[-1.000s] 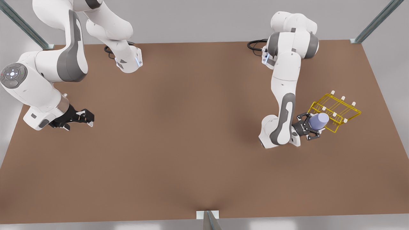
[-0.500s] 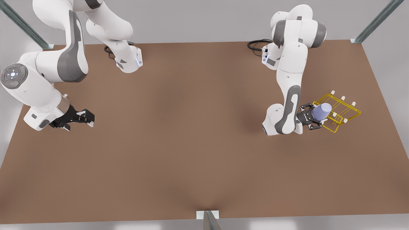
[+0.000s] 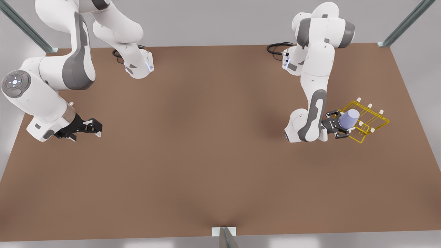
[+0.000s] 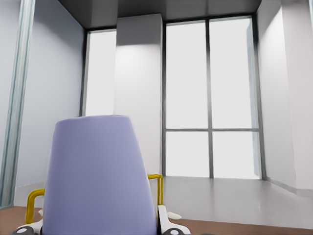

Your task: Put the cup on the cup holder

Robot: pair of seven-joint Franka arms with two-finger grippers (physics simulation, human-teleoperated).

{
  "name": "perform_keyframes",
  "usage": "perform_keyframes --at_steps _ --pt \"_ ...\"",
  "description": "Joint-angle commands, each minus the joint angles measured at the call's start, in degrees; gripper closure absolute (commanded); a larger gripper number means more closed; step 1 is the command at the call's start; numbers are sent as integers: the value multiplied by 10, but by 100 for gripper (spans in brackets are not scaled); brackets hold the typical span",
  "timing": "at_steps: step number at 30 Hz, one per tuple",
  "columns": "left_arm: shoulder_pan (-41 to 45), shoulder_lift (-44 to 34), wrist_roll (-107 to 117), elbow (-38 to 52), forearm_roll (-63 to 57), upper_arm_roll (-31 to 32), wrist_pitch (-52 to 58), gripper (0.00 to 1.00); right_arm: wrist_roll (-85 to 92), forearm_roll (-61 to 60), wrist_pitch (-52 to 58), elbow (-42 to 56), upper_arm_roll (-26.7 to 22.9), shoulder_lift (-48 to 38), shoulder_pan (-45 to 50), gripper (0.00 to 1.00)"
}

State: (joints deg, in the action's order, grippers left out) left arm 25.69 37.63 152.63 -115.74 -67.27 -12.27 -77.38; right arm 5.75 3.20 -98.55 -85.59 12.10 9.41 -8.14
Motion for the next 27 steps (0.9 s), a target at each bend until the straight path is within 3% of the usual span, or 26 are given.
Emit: perform_keyframes --at_steps 1,12,22,27 --pt "-3 0 51 0 -9 0 -1 27 0 0 1 0 0 -1 0 0" --pt "-6 -12 58 -25 -18 0 -1 27 0 0 -3 7 0 9 0 0" --pt "-19 -21 79 -51 -35 0 0 27 0 7 -123 -1 0 29 -5 0" --pt "-21 -22 86 -63 -35 0 -1 27 0 22 -112 -1 -1 28 -10 0"
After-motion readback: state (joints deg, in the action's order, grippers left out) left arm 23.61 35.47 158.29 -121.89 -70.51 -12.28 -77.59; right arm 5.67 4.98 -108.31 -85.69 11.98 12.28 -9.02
